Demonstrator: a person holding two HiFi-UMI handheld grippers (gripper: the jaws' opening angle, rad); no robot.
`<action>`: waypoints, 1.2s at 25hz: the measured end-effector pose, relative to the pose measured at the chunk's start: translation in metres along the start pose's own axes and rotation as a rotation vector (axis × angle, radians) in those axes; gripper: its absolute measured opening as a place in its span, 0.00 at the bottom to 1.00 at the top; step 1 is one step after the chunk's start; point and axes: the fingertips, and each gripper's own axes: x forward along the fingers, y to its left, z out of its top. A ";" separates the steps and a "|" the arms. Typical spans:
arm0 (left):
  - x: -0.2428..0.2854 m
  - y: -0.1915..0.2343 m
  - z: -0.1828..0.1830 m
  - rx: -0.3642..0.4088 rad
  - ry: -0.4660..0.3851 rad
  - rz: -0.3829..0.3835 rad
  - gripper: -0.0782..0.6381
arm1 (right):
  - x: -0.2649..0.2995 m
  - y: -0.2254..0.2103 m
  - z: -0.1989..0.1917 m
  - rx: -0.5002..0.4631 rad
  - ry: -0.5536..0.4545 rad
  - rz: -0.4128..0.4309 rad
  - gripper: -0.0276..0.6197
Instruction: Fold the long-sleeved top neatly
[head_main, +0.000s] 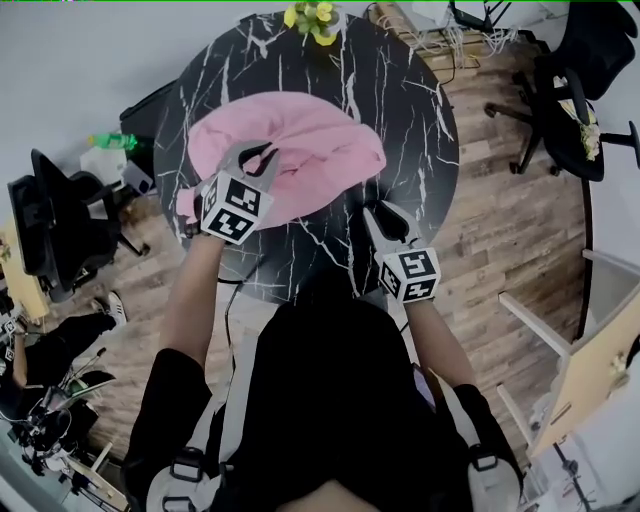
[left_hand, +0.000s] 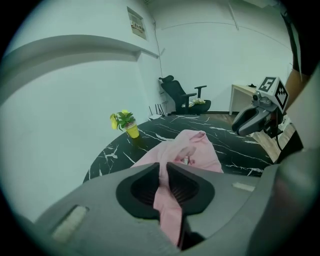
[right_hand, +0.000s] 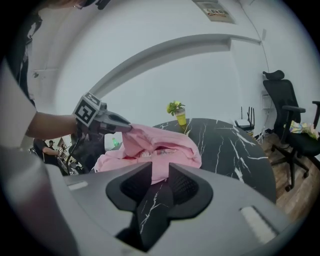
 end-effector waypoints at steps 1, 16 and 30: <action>-0.004 0.005 0.002 -0.001 -0.006 0.010 0.18 | 0.006 0.002 -0.002 0.008 0.010 0.002 0.21; -0.048 0.019 -0.021 -0.034 -0.022 0.052 0.18 | 0.084 0.012 -0.032 0.258 0.142 -0.085 0.29; -0.048 -0.005 -0.043 -0.072 -0.002 0.017 0.18 | 0.121 0.014 -0.042 0.236 0.230 -0.263 0.41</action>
